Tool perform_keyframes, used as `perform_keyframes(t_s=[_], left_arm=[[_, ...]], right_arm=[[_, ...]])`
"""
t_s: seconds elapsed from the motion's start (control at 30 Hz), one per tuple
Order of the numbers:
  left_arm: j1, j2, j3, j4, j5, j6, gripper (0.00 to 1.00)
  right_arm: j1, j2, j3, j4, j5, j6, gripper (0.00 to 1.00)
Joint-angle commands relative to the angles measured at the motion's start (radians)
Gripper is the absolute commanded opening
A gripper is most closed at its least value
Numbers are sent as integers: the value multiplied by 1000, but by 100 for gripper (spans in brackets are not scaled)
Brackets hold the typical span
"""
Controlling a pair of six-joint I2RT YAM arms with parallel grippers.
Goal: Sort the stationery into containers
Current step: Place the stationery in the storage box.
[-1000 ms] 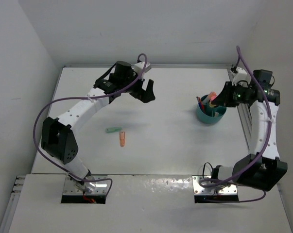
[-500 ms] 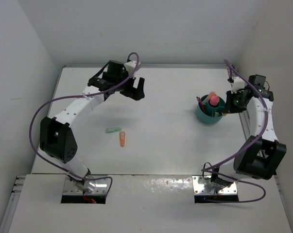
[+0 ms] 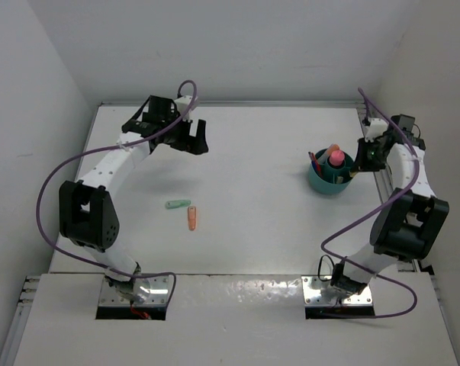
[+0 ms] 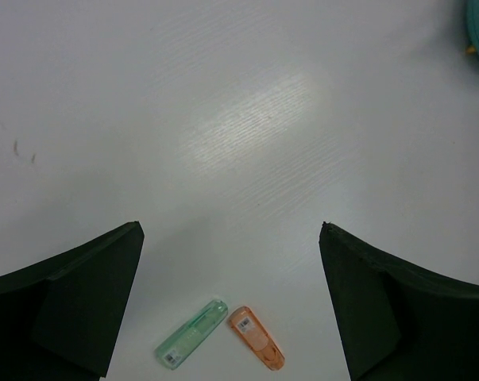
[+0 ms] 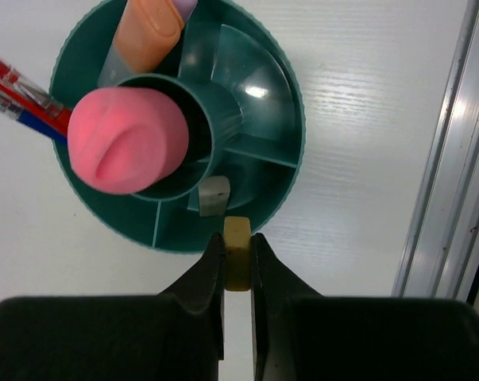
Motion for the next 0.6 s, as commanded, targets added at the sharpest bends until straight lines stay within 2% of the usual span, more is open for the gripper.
perform_keyframes(t_s=[0.0,0.03,0.07,0.1,0.2,0.3,0.37,0.47,0.5,0.57], left_arm=[[34,3,-22,6,48,-4,100],[41,1,-25,6,60,-4,100],[56,1,-31,7,65,-1,100],[64,-2,-32,6,71,7,100],[90,-5,-40,-6,103,54,100],[123,-9,-46,-51,128,133,99],[146,-26,-65,-74,134,221,95],[168,-58,-109,-134,134,378,84],[171,-63,-115,-191,136,427,78],[173,-59,-126,-283,125,557,73]], right_arm=[[4,31,54,64,-14,46,0],[4,45,58,67,-13,49,0],[5,50,61,67,-14,55,5],[5,54,66,62,-30,55,21],[13,51,74,42,-47,64,42],[19,24,83,18,-62,76,47],[22,-15,89,4,-82,84,48],[27,-84,110,-31,-131,102,48],[30,-101,119,-51,-145,105,48],[54,-153,129,-92,-185,102,48]])
